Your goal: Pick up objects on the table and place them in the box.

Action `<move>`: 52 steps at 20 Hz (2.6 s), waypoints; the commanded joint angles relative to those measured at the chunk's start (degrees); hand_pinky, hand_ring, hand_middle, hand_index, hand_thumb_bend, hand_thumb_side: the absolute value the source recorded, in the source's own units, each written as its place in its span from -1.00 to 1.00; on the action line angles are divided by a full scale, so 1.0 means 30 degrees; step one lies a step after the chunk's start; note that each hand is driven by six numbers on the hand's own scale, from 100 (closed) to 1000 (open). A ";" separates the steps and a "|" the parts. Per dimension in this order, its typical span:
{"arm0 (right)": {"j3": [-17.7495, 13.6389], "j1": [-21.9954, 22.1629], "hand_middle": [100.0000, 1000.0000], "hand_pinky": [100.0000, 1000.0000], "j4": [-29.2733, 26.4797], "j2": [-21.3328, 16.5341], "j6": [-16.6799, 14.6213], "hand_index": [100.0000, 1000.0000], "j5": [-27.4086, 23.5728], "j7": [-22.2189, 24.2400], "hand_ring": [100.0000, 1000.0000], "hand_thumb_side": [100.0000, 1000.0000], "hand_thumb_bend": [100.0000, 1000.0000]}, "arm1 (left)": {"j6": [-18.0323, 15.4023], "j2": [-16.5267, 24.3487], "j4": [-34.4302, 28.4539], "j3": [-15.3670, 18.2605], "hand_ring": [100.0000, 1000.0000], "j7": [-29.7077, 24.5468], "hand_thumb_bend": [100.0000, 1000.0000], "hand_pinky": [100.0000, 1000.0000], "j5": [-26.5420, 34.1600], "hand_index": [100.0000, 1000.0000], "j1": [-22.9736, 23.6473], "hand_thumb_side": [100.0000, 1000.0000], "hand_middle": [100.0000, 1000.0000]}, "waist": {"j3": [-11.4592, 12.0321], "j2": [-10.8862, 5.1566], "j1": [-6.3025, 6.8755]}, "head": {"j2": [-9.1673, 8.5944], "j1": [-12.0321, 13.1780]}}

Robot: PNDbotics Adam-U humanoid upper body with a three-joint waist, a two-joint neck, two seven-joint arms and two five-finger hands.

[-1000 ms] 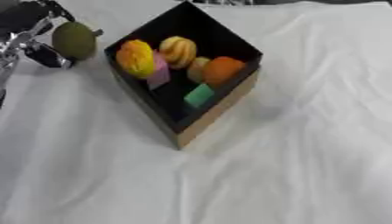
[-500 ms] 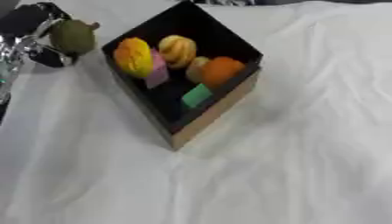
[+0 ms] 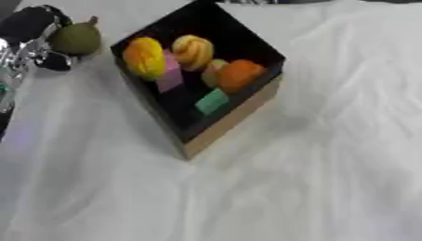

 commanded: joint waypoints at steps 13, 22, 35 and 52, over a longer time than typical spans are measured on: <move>-0.0218 0.0301 0.26 0.76 -0.0275 -0.0529 0.0035 0.46 -0.0435 0.0060 0.72 0.03 -1.00 | 0.0164 0.1152 -0.2972 -0.0662 0.25 0.0120 -0.56 0.28 0.1692 0.10 -0.0044 -1.00 0.06 | 0.0523 -0.1932 -0.0055 | 0.0987 -0.0410; -0.0182 0.0273 0.26 0.76 -0.0275 -0.0604 -0.0045 0.46 -0.0809 0.0136 0.72 -0.01 -1.00 | -0.0475 0.1351 -0.5801 -0.1614 0.22 -0.0477 -0.50 0.26 0.3256 0.07 0.0382 -1.00 0.04 | 0.0743 -0.2666 -0.0011 | 0.1313 -0.0514; -0.0095 0.0016 0.26 0.76 -0.0275 -0.0498 -0.0052 0.46 -0.1004 0.0266 0.72 -0.01 -1.00 | -0.1155 -0.0198 -1.1349 -0.4155 0.16 -0.3579 -0.65 0.26 0.6733 0.07 0.0422 -1.00 0.02 | 0.0604 -0.2805 -0.0010 | 0.1557 -0.0567; 0.0042 -0.0419 0.25 0.76 -0.0275 -0.0303 -0.0032 0.46 -0.1170 0.0468 0.72 0.00 -1.00 | -0.2327 -0.3066 -0.8801 -0.5848 0.40 -0.6525 -0.42 0.48 0.6679 0.45 -0.0068 -1.00 0.36 | 0.0363 -0.2721 0.0026 | 0.2043 -0.1220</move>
